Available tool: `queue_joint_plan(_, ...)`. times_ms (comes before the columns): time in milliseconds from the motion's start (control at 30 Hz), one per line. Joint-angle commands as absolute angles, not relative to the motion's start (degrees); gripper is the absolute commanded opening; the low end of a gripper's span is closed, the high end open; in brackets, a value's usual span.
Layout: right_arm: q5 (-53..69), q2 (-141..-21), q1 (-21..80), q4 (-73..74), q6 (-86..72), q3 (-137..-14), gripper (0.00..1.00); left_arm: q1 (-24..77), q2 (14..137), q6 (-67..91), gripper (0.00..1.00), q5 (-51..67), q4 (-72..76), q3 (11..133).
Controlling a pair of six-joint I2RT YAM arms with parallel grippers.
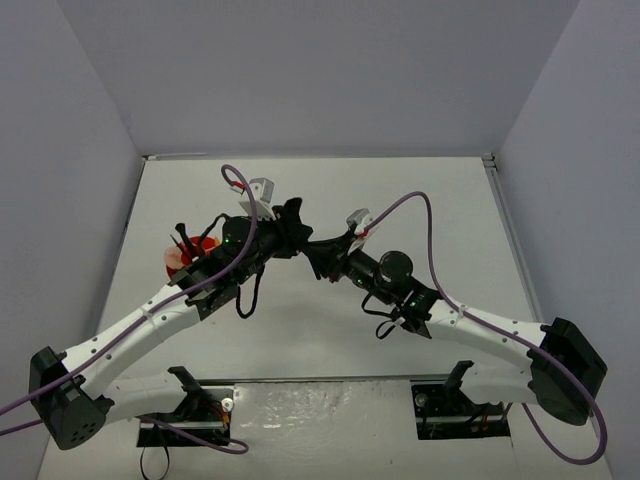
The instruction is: Organize the makeup
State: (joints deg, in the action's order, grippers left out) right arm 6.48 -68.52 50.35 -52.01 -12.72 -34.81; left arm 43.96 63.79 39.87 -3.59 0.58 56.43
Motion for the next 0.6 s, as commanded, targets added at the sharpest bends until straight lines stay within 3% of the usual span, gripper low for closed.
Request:
queue_joint_plan(0,6.55,-66.01,50.80,-58.71,-13.05,-35.07,0.09,44.30,62.89,39.16,0.01,-5.88,4.84,57.57)
queue_joint_plan(333,1.93,-63.65,50.32,-52.07,-10.62,-35.66,0.99,44.28,59.42,35.29,0.00,-12.67,-0.94,57.96)
queue_joint_plan(567,-9.14,-56.67,48.82,-39.75,-5.32,-34.95,1.00,43.64,53.25,27.25,0.00,-34.64,-12.32,58.26)
